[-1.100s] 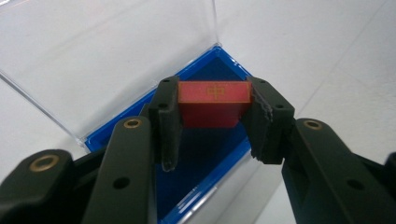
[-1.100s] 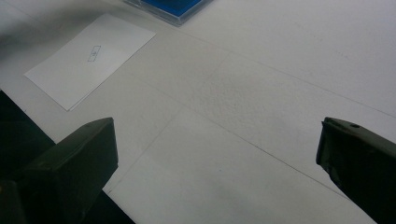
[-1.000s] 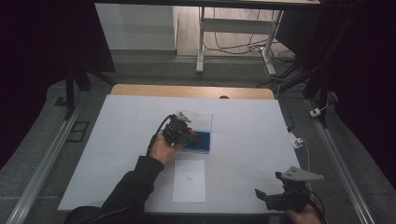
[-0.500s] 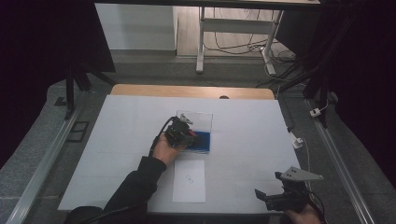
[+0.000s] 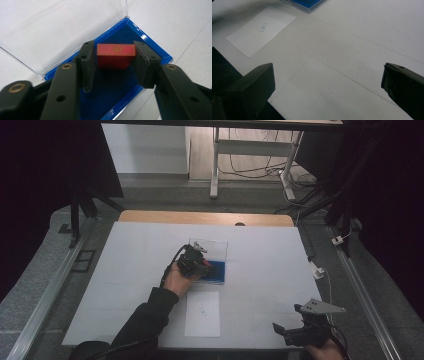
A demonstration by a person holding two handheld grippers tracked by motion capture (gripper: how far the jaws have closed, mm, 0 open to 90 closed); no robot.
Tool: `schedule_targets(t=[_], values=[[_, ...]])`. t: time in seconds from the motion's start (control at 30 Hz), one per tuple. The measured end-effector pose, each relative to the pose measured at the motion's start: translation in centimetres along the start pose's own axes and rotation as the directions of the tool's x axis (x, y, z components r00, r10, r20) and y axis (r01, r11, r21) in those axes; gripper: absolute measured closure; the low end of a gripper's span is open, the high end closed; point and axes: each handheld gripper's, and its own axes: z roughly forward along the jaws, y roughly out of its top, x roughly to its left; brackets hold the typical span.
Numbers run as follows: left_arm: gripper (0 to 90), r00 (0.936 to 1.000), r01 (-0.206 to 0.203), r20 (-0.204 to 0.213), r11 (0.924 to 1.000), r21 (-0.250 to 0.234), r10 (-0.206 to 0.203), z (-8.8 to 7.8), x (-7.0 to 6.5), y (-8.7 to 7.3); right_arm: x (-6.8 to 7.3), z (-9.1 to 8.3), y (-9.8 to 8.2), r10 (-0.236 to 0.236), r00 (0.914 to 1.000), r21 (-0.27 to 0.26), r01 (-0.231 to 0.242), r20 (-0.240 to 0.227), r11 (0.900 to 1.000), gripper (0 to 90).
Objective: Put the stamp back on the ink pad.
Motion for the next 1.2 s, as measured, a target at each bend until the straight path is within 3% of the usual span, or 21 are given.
schedule_targets(t=[0.33,0.63,0.73,0.9,1.2], values=[[41.6,0.9999,-0.007,-0.012,0.9999,-0.009,0.006,-0.4,-0.1,0.3,0.0,0.0,0.0,-0.001,1.0,0.0,0.001,0.0,1.0,0.0],[17.8,0.9984,-0.056,-0.005,0.9982,-0.022,0.056,-1.2,-0.9,0.6,0.0,0.0,0.0,0.0,1.0,0.0,0.0,0.0,1.0,0.0],[10.3,0.9992,-0.04,0.003,0.9988,-0.03,0.04,-1.7,-0.9,0.6,0.0,0.0,0.0,-0.002,1.0,0.002,0.002,0.001,1.0,0.0],[4.3,0.9979,0.024,0.061,0.999,-0.038,-0.022,-2.7,-0.6,0.3,0.1,0.0,0.0,-0.001,1.0,0.003,0.001,0.002,1.0,0.0],[0.0,0.9907,0.049,0.13,0.9962,-0.072,-0.04,-4.5,-0.2,-1.0,0.1,0.0,0.0,0.0,1.0,0.004,0.0,0.003,1.0,0.0]])
